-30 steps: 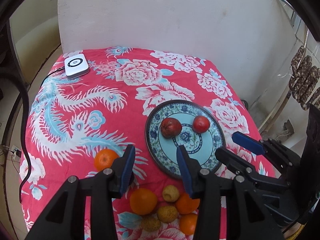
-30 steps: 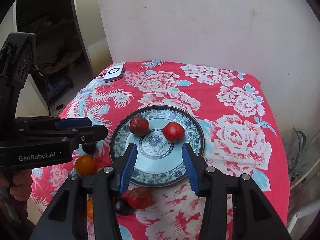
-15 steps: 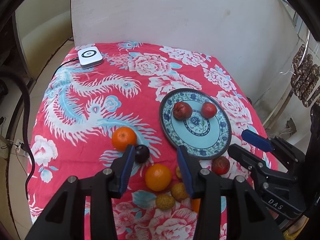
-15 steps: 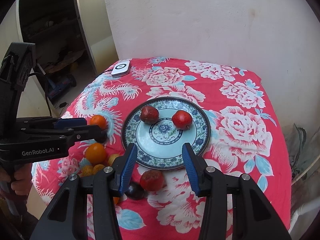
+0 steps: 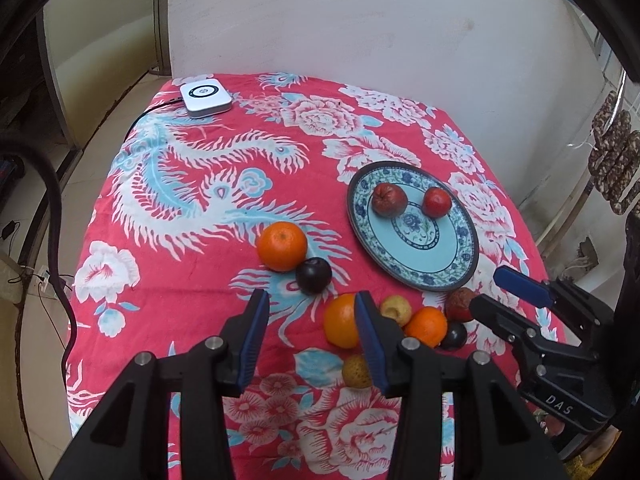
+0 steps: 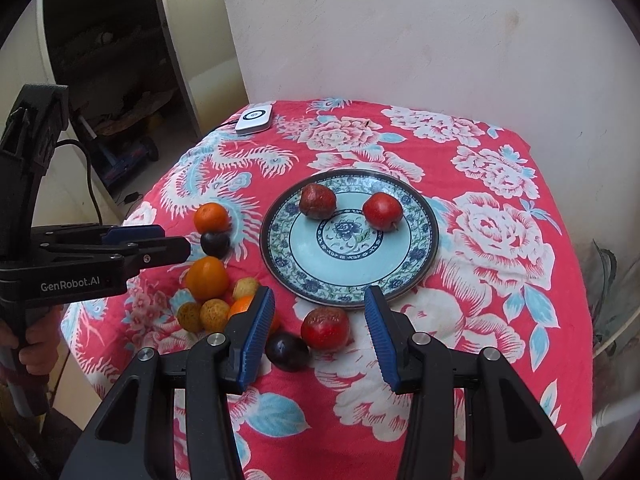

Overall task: Organize fruits
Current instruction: 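Move both open tools back toward the remaining fruit cluster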

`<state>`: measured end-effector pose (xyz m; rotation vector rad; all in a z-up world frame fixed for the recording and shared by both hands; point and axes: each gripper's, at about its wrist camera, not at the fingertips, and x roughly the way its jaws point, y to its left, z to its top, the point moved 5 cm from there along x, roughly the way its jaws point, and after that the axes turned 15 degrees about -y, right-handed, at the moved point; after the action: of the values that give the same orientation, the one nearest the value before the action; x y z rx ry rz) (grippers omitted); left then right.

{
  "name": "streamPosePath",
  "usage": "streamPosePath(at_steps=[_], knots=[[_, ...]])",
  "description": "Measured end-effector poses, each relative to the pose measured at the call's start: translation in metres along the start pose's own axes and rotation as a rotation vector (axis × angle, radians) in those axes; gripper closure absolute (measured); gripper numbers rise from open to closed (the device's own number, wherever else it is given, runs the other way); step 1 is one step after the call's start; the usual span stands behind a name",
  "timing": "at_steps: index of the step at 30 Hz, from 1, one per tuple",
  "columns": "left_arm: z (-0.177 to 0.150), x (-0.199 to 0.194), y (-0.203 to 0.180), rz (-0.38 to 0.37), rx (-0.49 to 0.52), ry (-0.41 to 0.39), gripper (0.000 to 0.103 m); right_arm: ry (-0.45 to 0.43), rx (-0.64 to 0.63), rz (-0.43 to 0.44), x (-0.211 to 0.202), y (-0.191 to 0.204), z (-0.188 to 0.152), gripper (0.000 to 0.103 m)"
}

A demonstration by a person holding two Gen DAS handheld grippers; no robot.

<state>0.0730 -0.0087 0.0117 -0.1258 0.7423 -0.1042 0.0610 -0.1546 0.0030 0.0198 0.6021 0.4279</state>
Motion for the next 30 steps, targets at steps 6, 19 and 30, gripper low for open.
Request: streamPosePath(at_steps=[6, 19, 30], knots=[[-0.004, 0.0, 0.006, 0.013, -0.009, 0.006, 0.056, 0.014, 0.001, 0.003, -0.002, 0.0, -0.006, 0.055], [-0.016, 0.003, -0.008, -0.047, -0.014, 0.044, 0.056, 0.019, 0.002, 0.008, -0.002, 0.001, -0.011, 0.055], [-0.02, 0.011, -0.016, -0.077, -0.03, 0.055, 0.056, 0.02, 0.011, 0.01, -0.002, 0.0, -0.015, 0.055]])
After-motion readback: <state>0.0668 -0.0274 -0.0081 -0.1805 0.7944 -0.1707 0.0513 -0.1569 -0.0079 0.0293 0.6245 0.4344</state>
